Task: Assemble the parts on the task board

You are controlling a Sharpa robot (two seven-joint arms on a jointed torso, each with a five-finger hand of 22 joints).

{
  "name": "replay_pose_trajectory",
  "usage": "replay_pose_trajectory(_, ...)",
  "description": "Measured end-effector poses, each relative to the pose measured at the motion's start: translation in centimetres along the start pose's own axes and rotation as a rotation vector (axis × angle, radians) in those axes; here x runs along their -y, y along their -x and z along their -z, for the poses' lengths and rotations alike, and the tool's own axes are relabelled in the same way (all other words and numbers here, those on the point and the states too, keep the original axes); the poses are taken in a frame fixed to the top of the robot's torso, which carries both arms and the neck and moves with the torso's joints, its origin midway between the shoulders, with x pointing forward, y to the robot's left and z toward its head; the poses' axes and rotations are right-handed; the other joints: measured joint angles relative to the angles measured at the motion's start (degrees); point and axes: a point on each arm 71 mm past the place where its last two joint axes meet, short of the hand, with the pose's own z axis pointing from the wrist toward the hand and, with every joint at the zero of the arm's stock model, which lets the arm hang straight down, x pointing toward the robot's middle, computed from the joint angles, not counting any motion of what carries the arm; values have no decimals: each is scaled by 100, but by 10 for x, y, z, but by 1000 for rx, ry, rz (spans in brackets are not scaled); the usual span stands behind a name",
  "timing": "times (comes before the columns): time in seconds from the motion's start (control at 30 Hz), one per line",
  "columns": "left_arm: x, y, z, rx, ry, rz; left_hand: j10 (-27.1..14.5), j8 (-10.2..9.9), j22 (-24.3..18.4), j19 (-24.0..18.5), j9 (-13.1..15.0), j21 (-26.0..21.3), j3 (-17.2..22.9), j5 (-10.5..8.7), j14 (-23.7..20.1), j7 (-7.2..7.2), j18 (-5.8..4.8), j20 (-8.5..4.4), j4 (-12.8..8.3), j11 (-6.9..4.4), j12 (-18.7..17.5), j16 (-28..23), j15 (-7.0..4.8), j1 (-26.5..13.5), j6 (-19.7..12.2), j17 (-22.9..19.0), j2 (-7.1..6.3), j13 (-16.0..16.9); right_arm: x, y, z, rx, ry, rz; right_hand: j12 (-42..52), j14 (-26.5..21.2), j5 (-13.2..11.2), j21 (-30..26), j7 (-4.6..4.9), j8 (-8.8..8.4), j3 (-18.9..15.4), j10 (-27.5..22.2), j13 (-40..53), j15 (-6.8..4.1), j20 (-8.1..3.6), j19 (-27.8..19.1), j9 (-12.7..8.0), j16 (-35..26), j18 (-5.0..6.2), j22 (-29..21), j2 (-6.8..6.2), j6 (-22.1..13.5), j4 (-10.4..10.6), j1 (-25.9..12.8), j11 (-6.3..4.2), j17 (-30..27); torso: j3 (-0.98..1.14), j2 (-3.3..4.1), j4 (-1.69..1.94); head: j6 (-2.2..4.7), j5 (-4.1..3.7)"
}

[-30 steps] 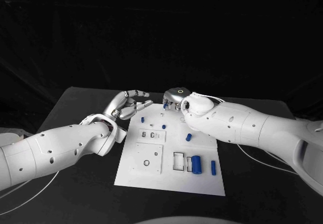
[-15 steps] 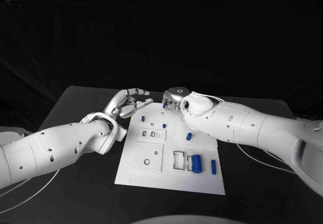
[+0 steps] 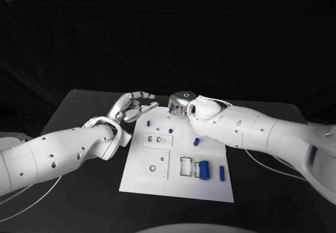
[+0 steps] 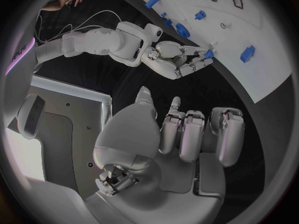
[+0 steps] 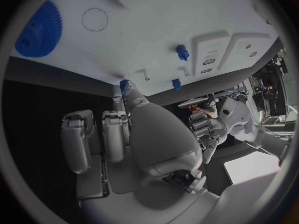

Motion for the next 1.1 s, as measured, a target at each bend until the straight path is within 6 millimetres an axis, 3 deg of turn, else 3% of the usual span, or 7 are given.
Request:
replay_pose_trajectory(0.13, 0, 0, 0, 1, 0, -1, 0, 0, 0, 0, 0, 0, 0, 0, 0, 0, 0, 0, 0, 0, 0, 0, 0, 0, 0, 0, 0, 0, -1, 0, 0, -2, 2, -3, 0, -3, 0, 0, -97, 3, 24, -117, 0, 39, 44, 0, -6, 0, 0, 0, -67, -190, 24, -17, 35, 0, 0, -1, 1, 4, -1)
replay_pose_trajectory(0.53, -1, 1, -1, 4, 2, -4, 0, 0, 0, 0, 0, 0, 0, 0, 0, 0, 0, 0, 0, 0, 0, 0, 0, 0, 0, -1, 0, 0, 0, -1, 2, -7, -3, -12, 0, -1, 0, 0, -177, 3, 14, -750, 0, 245, 208, 0, -6, 0, 0, -1, -286, -927, 81, -180, 279, -1, 1, -1, -1, 9, 3)
replay_pose_trajectory(0.63, -2, 1, -1, 4, 2, -6, 0, 0, 0, 0, 0, 0, 0, 0, 0, 0, 0, 0, 0, 0, 0, 0, 0, 0, 0, -1, 0, 0, 3, -2, 6, 0, -4, -25, 0, 2, 0, 0, -132, 3, -40, -758, 8, 282, 249, -1, -6, 0, 0, -1, -344, -1009, 135, -238, 288, -1, 1, -1, -1, 9, 4)
replay_pose_trajectory(0.73, -3, 0, -3, 3, 4, -9, -12, 0, 0, 3, 0, 0, 0, 0, 0, -12, 0, -3, 0, -12, 0, 0, 0, 0, 11, -1, 0, 0, 8, -1, 13, 22, -4, -52, 0, 7, 0, 0, 14, 3, -107, -758, 17, 294, 290, 0, 7, 0, 0, -1, -411, -1022, 202, -344, 288, -2, 4, -3, -4, 26, 10)
replay_pose_trajectory(0.87, -5, -3, -5, 2, 6, -16, -21, 0, 0, 21, 0, 0, -15, 0, 0, -20, 0, -21, 15, -21, 0, 0, 0, 0, 20, -1, 0, -1, 17, 3, 27, 66, -6, -105, 136, 7, 0, 0, 222, 3, -135, -440, 69, 294, 290, 0, 35, 0, 0, -1, -325, -906, 293, -467, 201, -2, 11, -17, -16, 43, 16)
replay_pose_trajectory(1.1, -6, -7, -9, -1, 4, -18, -21, 0, 0, 21, 0, 0, -15, 0, 0, -21, 0, -21, 15, -21, 0, 0, 0, 0, 20, -2, 0, -1, 42, 19, 58, 143, -27, -217, 381, 7, 0, 0, 296, 3, -272, -42, 176, 294, 290, 0, 35, 0, 1, -2, -441, -1047, 430, -625, 152, -2, 18, -42, -48, 38, -55)
